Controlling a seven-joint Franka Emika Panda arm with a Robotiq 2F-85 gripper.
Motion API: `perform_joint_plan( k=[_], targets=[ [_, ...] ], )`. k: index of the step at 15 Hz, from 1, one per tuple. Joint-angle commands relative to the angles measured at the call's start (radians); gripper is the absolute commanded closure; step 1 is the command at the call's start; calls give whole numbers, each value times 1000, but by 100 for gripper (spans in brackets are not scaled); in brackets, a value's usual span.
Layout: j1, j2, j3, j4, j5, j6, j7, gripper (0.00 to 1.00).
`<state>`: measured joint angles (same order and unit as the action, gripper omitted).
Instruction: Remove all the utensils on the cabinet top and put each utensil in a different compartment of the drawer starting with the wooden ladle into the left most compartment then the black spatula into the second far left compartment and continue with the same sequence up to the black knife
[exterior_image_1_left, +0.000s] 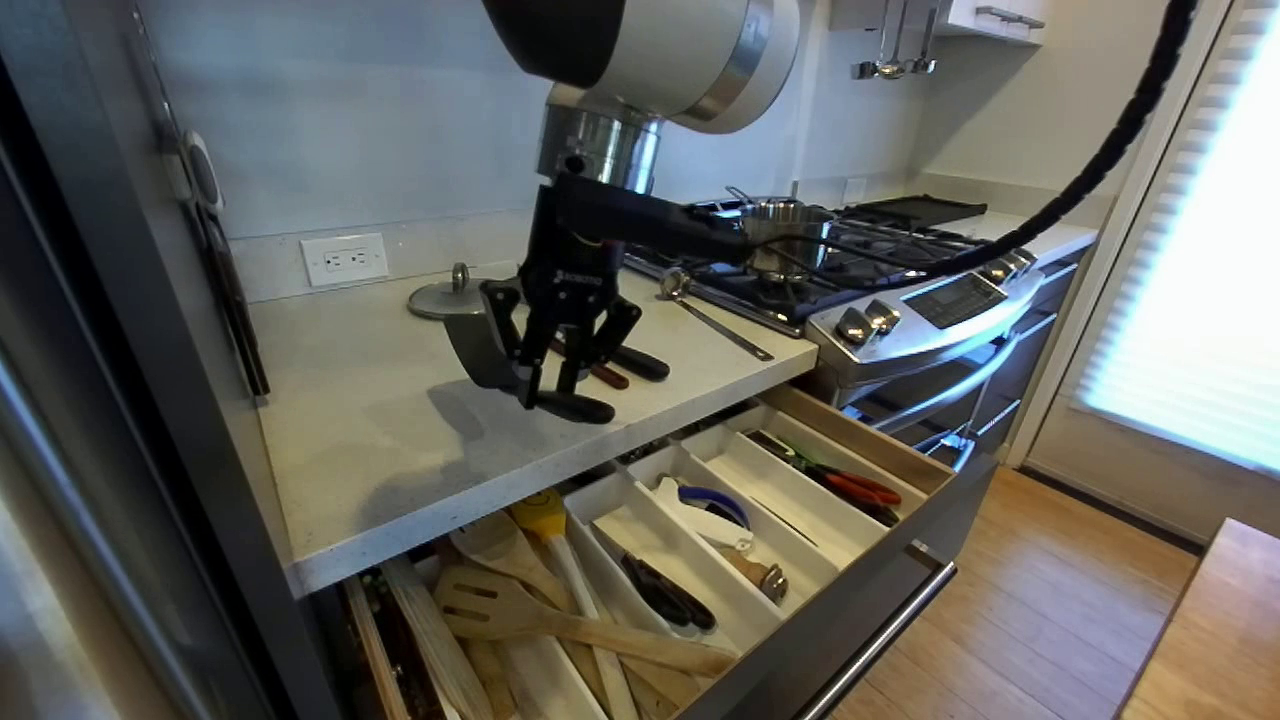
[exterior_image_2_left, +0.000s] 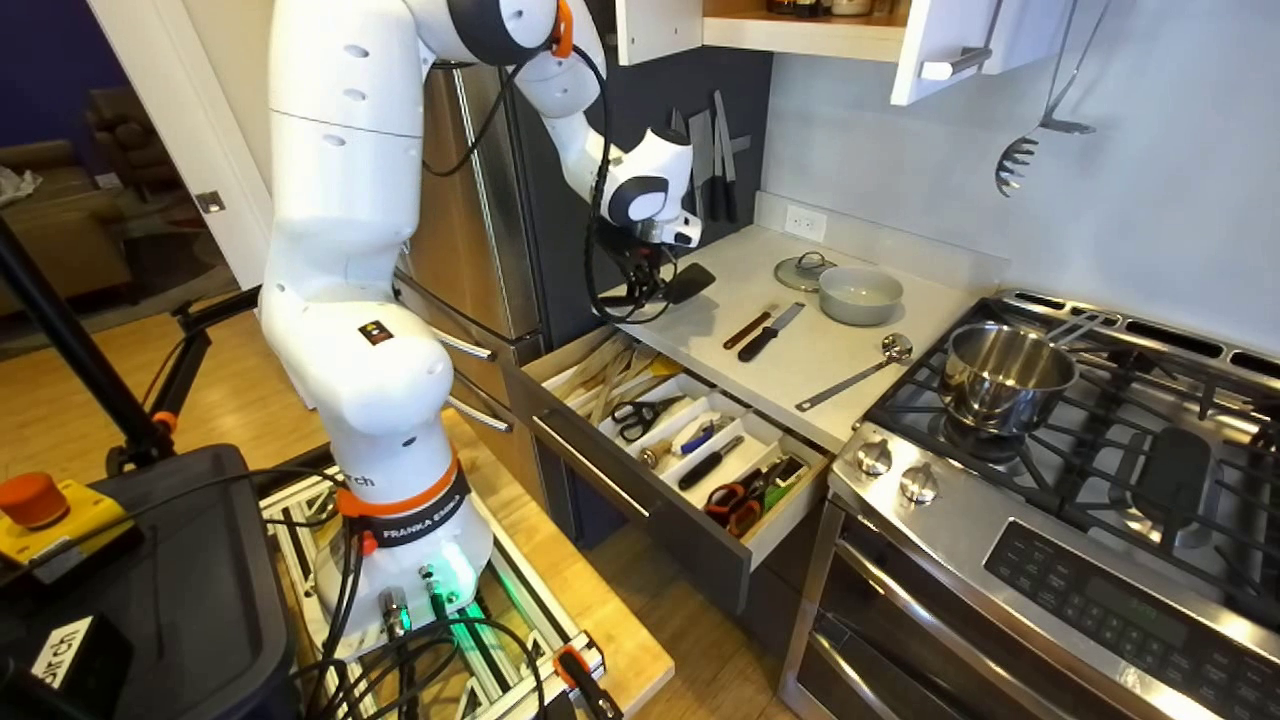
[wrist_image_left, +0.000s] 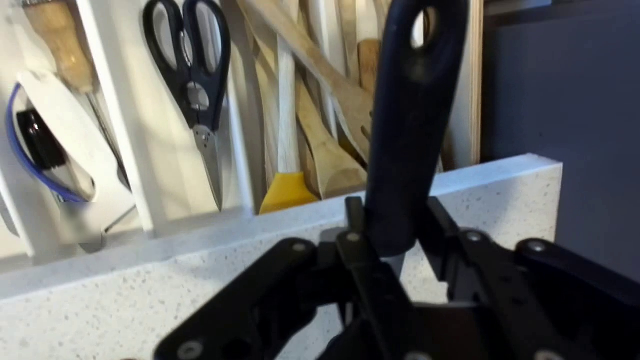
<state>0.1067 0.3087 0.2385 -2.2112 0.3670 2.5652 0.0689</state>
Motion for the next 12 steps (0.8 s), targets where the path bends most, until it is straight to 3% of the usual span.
perform_joint_plan(
  k=[1, 8, 12],
  targets=[
    [-48, -124, 16, -130, 119, -100, -93, 92],
    [-64, -216, -57, -220, 189, -355, -195, 92],
    [-61, -216, -100, -236, 144, -485, -182, 92]
  ],
)
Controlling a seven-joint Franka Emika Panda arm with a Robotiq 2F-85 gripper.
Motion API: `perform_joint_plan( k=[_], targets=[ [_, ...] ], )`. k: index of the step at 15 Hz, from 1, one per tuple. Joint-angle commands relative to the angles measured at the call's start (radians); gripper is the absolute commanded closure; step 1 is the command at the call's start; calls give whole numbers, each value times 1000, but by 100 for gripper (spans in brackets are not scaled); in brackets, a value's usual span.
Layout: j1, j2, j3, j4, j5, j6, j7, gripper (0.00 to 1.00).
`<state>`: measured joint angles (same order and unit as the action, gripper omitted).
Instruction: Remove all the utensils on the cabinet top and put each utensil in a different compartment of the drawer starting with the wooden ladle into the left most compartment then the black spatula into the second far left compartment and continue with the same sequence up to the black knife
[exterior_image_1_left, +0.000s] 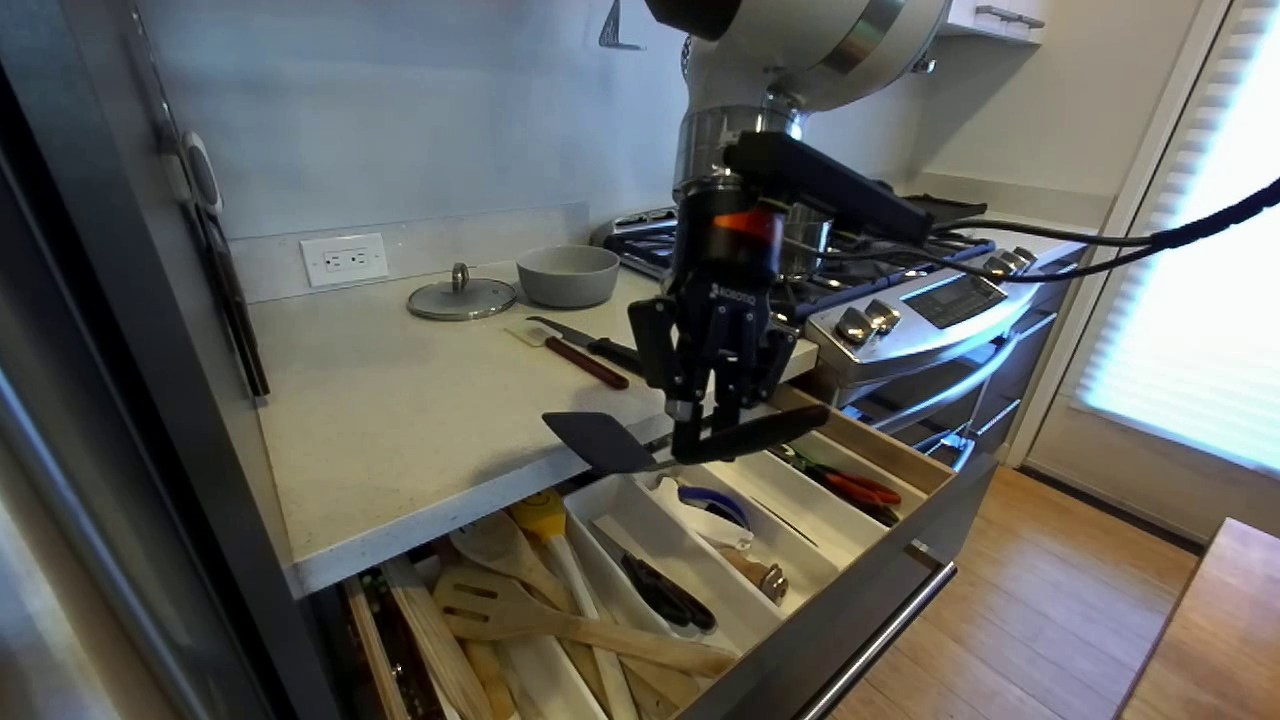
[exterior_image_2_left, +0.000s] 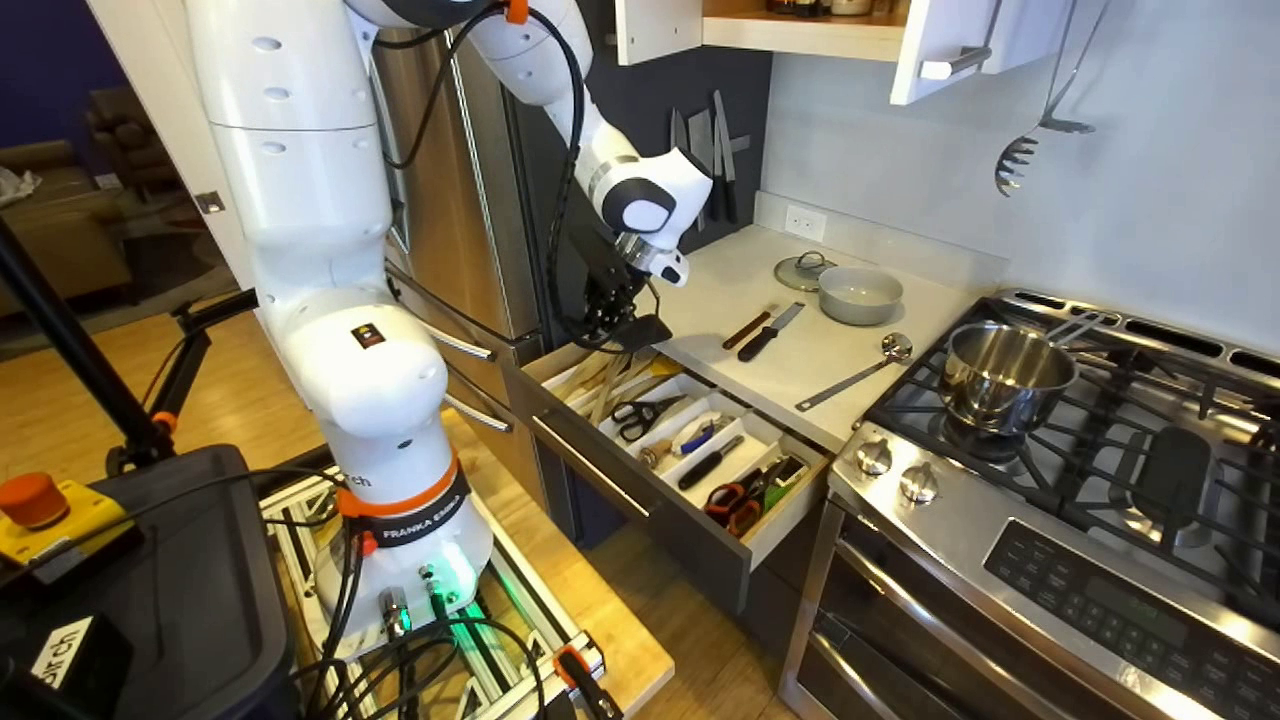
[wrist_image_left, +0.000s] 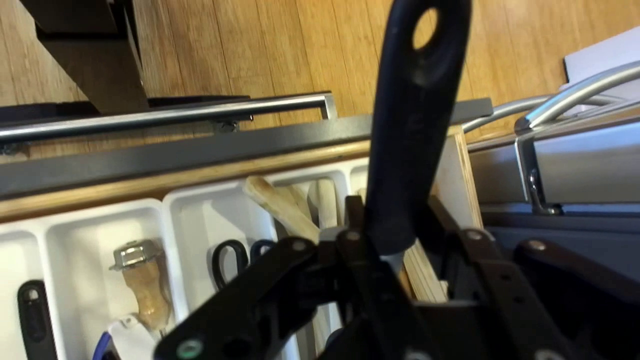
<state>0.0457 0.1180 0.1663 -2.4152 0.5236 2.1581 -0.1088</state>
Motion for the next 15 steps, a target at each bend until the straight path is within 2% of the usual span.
perform_joint_plan(
  k=[1, 4, 9, 13, 15],
  targets=[
    [3, -21, -37, -36, -32, -95, 18, 92],
    [6, -1, -61, -38, -129, -103, 37, 92],
    [12, 83, -80, -27, -275, -29, 62, 92],
    [24, 158, -80, -21, -336, 183, 89, 92],
    [23, 200, -70, -18, -315, 301, 83, 92]
  ],
)
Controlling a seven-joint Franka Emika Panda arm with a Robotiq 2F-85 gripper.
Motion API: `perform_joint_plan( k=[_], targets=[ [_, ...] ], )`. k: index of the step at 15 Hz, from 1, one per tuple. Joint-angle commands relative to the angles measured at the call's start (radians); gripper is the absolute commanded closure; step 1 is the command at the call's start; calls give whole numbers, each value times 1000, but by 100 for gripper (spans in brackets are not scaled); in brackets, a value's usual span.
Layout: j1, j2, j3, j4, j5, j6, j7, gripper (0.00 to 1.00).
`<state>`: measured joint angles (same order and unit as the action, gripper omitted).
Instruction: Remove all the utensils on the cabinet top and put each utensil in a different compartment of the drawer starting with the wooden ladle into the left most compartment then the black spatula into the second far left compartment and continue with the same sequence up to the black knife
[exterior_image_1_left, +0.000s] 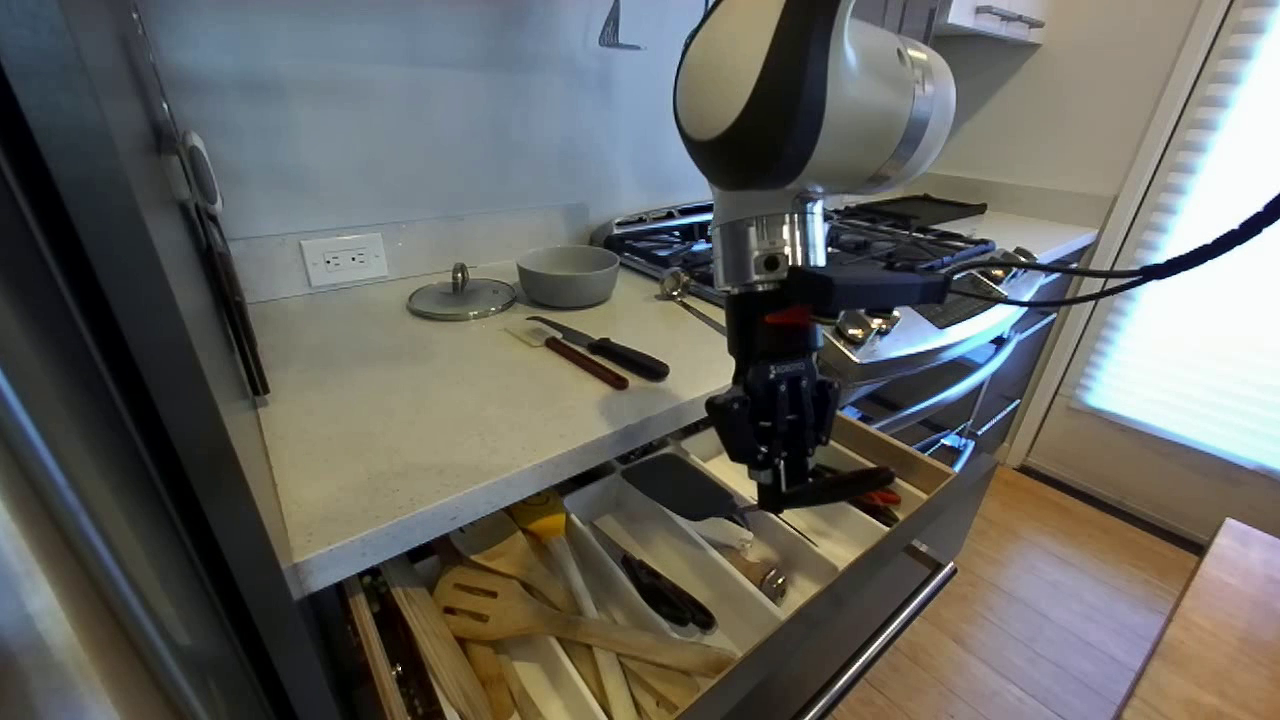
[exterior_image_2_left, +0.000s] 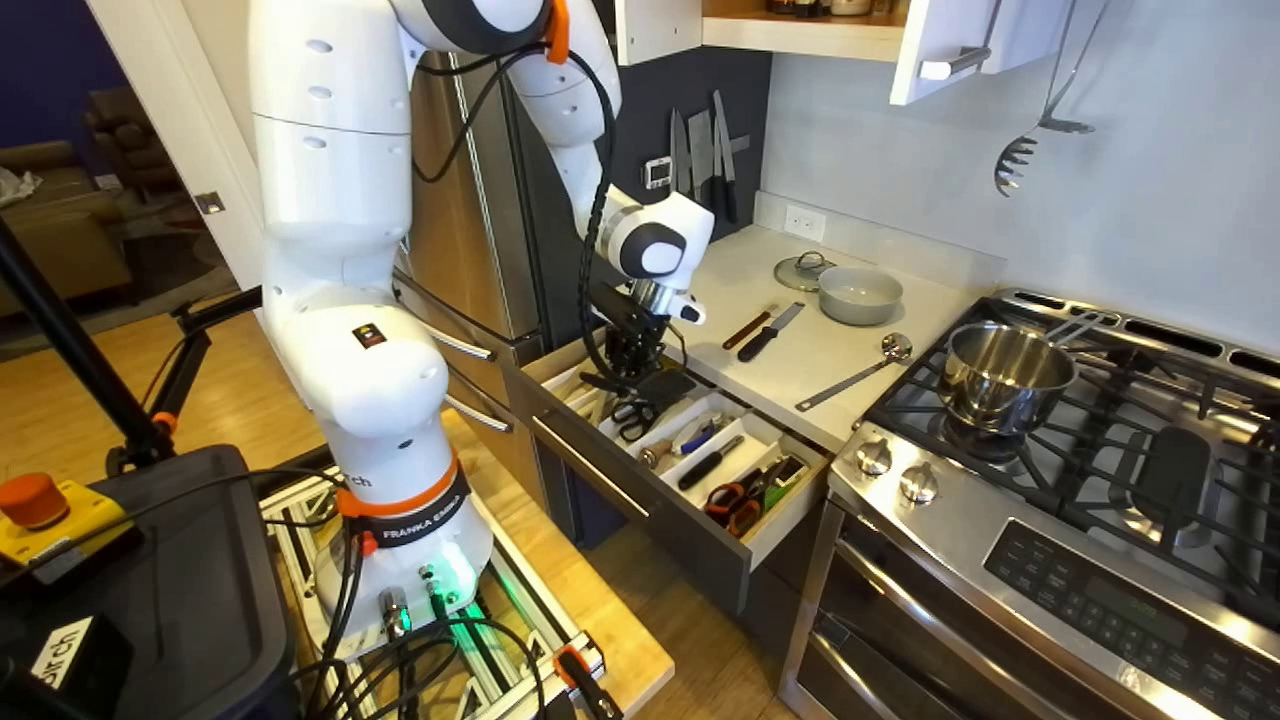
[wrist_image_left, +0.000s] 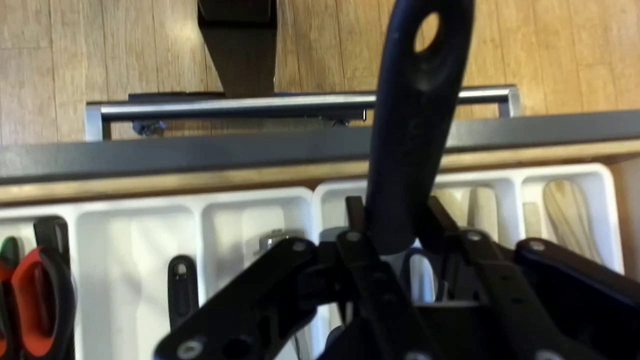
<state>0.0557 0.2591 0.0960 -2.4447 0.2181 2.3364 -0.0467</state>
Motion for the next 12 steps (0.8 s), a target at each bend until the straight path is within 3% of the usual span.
perform_joint_plan(
  k=[1, 12],
  targets=[
    [12, 78, 6, 15, 1, 165, 17, 92],
    [-1, 267, 66, 93, 26, 484, 31, 92]
  ],
)
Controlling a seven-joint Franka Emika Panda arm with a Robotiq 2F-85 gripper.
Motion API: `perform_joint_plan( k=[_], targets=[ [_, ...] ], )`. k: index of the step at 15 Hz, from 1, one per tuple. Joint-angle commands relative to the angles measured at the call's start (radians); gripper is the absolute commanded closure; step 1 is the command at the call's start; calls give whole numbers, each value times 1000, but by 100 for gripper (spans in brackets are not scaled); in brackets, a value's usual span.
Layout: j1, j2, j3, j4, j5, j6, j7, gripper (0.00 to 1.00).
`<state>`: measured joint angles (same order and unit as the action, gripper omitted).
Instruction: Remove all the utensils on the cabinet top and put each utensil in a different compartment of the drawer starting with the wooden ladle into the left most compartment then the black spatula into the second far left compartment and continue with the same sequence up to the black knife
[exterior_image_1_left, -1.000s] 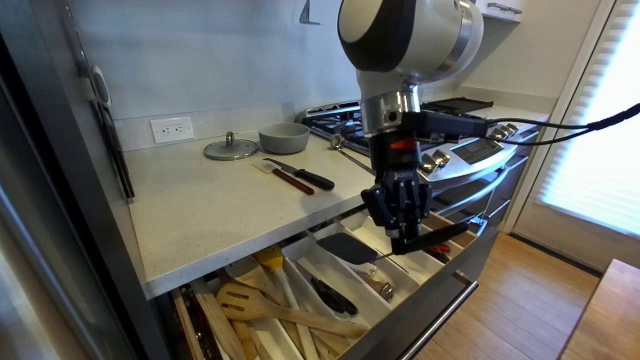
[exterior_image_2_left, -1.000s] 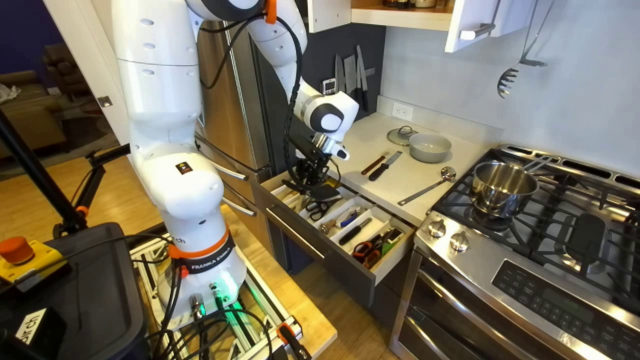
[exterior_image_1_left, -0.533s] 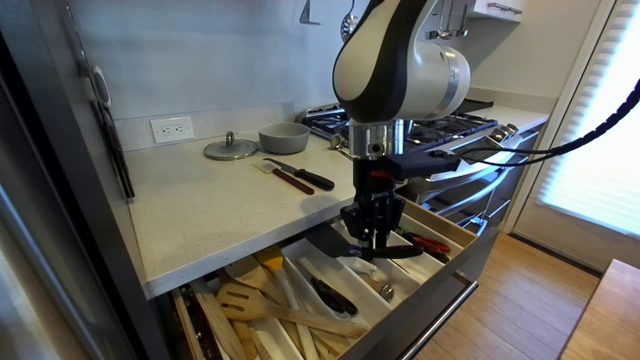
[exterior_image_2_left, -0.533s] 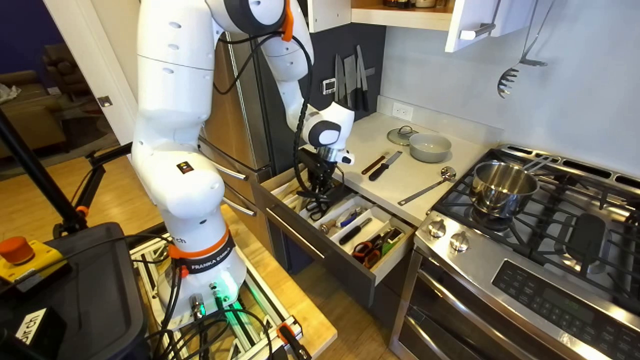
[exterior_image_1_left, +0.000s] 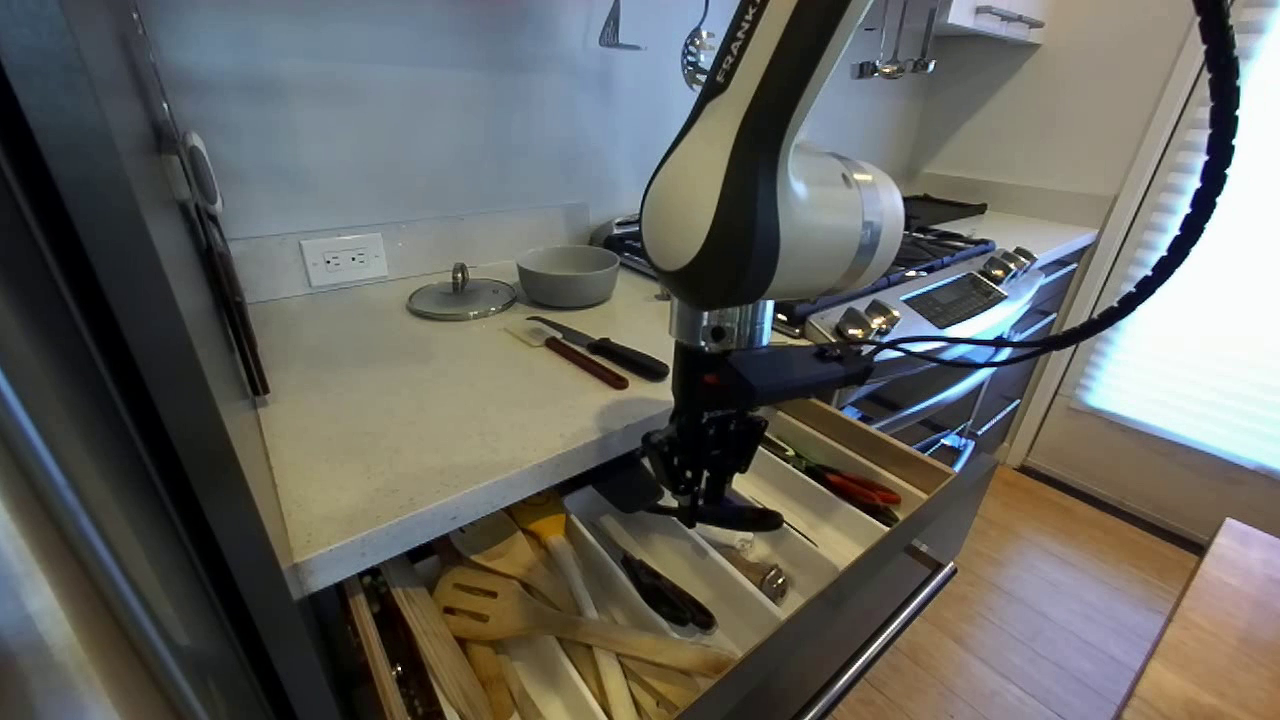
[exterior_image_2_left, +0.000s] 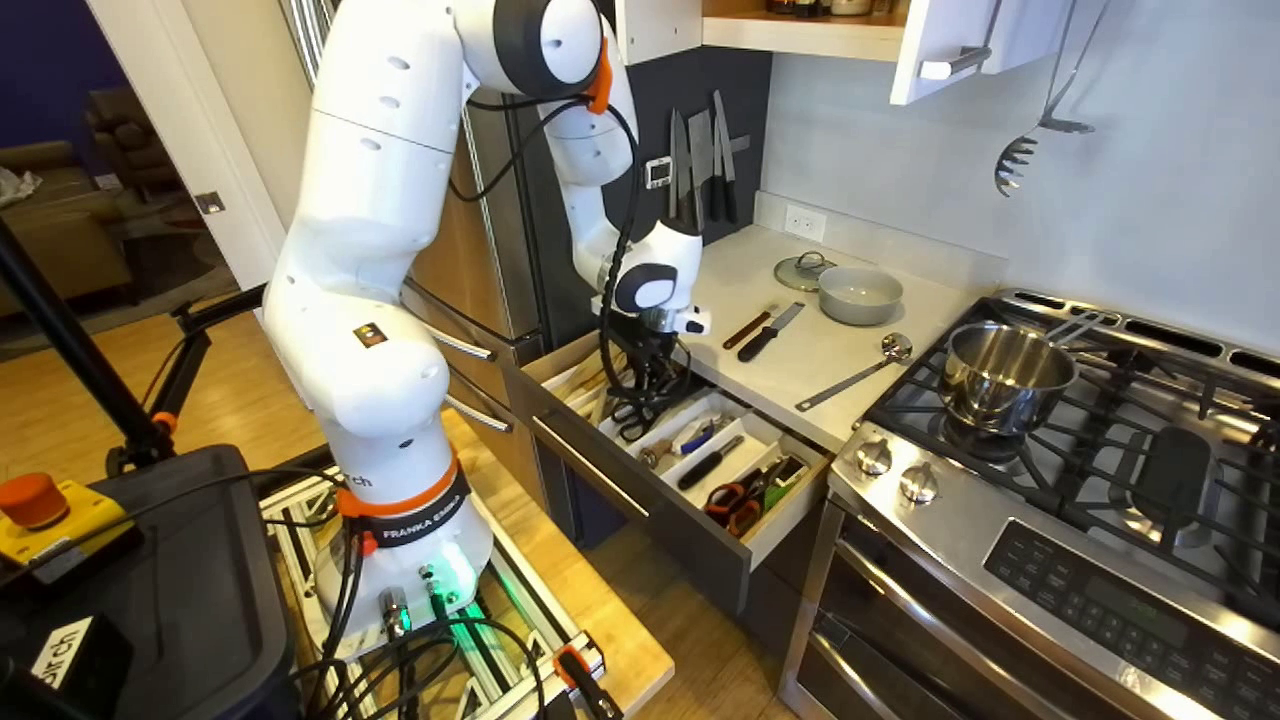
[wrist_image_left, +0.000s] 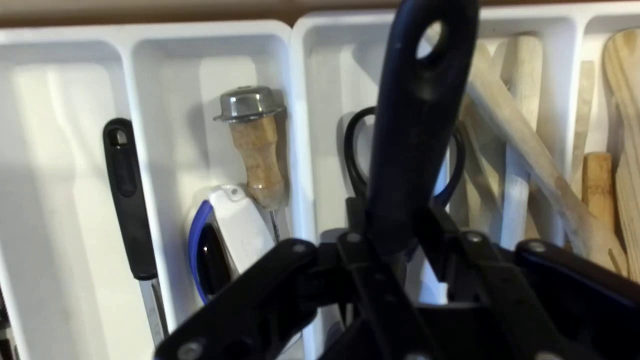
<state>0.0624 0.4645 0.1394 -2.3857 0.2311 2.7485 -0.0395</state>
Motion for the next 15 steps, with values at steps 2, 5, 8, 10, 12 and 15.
perform_joint_plan(
  k=[2, 5, 8, 10, 12, 15],
  targets=[
    [-6, 94, 28, 52, -2, 102, 29, 92],
    [-30, 117, 62, 74, 12, 106, 27, 43],
    [-37, 58, 64, 53, 5, 98, 32, 21],
    [-38, 0, 61, 31, 3, 108, 32, 7],
    [-50, -78, 68, 9, 8, 102, 24, 0],
    [-27, -169, 27, 8, -16, 90, 51, 0]
  ],
)
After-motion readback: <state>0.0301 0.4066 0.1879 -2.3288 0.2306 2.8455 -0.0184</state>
